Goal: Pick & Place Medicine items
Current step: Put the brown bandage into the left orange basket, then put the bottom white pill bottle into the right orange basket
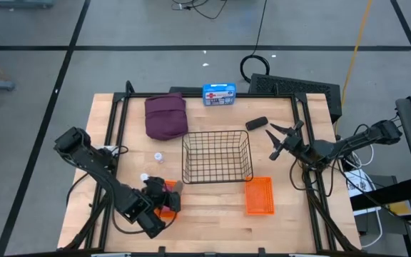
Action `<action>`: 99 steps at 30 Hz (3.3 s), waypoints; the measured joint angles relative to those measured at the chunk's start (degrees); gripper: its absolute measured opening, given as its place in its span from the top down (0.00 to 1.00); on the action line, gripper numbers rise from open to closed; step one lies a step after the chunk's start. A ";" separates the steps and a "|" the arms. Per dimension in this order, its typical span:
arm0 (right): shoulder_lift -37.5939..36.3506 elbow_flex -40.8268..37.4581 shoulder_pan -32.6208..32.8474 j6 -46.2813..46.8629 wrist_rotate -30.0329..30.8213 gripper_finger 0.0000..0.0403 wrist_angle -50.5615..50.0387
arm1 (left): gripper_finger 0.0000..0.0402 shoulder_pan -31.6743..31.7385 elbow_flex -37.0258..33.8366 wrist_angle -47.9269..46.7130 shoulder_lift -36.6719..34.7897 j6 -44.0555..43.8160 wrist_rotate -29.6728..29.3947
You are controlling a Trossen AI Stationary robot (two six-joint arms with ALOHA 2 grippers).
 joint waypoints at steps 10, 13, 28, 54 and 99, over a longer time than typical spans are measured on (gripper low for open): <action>0.03 0.00 0.00 3.02 -0.19 0.71 0.46 | 0.88 -0.27 0.02 -2.79 0.28 -7.07 8.90; 0.02 0.00 0.00 3.10 -0.20 0.71 0.46 | 0.88 0.23 0.03 -4.21 1.11 -8.70 10.82; 0.04 0.00 0.00 3.11 -0.22 0.72 0.43 | 0.88 3.17 0.04 -0.23 7.85 -9.42 13.31; 0.02 0.00 0.00 3.01 -0.24 0.73 0.42 | 0.56 5.74 0.04 5.92 9.71 4.05 13.31; 0.02 0.00 0.02 3.04 -0.24 0.72 0.35 | 0.62 14.75 0.04 2.85 -19.29 75.25 -17.12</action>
